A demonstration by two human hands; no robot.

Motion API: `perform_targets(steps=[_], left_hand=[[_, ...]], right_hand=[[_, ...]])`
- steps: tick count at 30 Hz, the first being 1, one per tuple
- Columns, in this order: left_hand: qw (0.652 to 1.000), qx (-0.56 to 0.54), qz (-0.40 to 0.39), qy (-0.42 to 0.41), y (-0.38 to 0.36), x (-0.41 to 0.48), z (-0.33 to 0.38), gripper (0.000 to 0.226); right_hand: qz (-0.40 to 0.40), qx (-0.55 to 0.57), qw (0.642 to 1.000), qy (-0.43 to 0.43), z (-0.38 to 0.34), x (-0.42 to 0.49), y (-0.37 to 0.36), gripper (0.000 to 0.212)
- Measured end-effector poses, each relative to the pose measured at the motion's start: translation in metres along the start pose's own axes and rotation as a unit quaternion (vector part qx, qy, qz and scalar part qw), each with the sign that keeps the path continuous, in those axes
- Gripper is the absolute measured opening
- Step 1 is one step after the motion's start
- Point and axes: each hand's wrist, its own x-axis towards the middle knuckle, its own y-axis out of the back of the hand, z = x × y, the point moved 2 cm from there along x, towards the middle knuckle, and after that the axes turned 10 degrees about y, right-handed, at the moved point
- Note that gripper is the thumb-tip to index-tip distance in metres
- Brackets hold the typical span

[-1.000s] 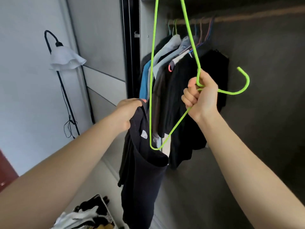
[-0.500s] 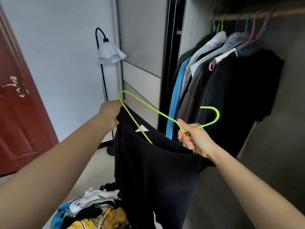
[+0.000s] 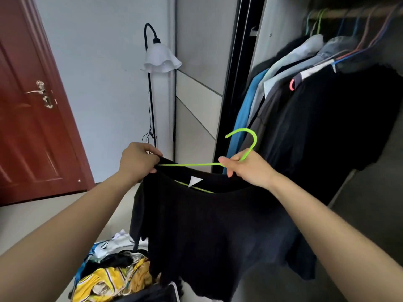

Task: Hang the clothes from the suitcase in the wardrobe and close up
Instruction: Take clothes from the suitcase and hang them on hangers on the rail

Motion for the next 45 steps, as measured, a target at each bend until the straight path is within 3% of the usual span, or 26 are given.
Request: perform_targets(steps=[3, 6, 10, 12, 16, 17, 19, 23, 25, 27, 31, 37, 39, 42, 45], left_hand=[[0.998, 0.046, -0.038, 0.003, -0.011, -0.013, -0.002, 0.024], [0.995, 0.086, -0.056, 0.014, -0.017, -0.022, -0.012, 0.021], [0.992, 0.062, -0.106, 0.010, -0.016, -0.031, -0.013, 0.010], [0.993, 0.061, -0.088, -0.058, -0.013, -0.035, -0.008, 0.008], [0.952, 0.232, -0.054, -0.193, -0.015, -0.040, -0.013, 0.017], [0.946, 0.251, -0.041, -0.202, -0.018, -0.039, -0.015, 0.015], [0.956, 0.219, -0.008, -0.195, -0.023, -0.037, -0.017, 0.038], [0.968, 0.168, 0.053, -0.177, -0.021, -0.028, -0.012, 0.051], [0.972, 0.157, 0.068, -0.158, -0.011, -0.018, -0.017, 0.051], [0.976, 0.140, 0.095, -0.139, 0.003, -0.006, -0.023, 0.051], [0.976, 0.115, 0.124, -0.139, 0.028, 0.010, -0.034, 0.051], [0.969, 0.093, 0.141, -0.180, 0.050, 0.021, -0.025, 0.044], [0.970, 0.089, 0.143, -0.178, 0.057, 0.023, -0.027, 0.045], [0.971, 0.098, 0.140, -0.166, 0.059, 0.024, -0.031, 0.042], [0.972, 0.097, 0.135, -0.164, 0.059, 0.024, -0.028, 0.042]], right_hand=[[-0.097, -0.041, 0.994, 0.011, -0.007, 0.003, -0.017, 0.045], [-0.074, 0.004, 0.997, 0.004, -0.006, 0.014, -0.010, 0.033], [-0.109, 0.003, 0.994, 0.012, -0.010, 0.012, -0.012, 0.019], [-0.072, 0.073, 0.995, -0.001, -0.012, 0.013, -0.008, 0.012], [-0.022, 0.125, 0.992, -0.008, -0.017, 0.017, 0.002, 0.012], [-0.021, 0.123, 0.992, -0.003, -0.020, 0.018, 0.003, 0.015], [-0.020, 0.118, 0.993, 0.014, -0.023, 0.019, 0.002, 0.021], [-0.006, 0.088, 0.991, 0.104, -0.027, 0.014, 0.002, 0.004], [-0.010, 0.043, 0.994, 0.105, -0.012, 0.009, 0.010, 0.016], [-0.002, 0.056, 0.997, 0.045, 0.019, -0.004, 0.021, 0.029], [0.076, 0.038, 0.996, -0.029, 0.068, -0.029, 0.025, 0.009], [0.148, -0.045, 0.986, -0.056, 0.077, -0.032, 0.024, 0.012], [0.143, -0.070, 0.982, -0.098, 0.087, -0.032, 0.020, 0.019], [0.110, -0.112, 0.980, -0.123, 0.081, -0.022, 0.011, 0.008], [0.147, -0.097, 0.984, -0.035, 0.039, -0.009, 0.005, 0.048]])
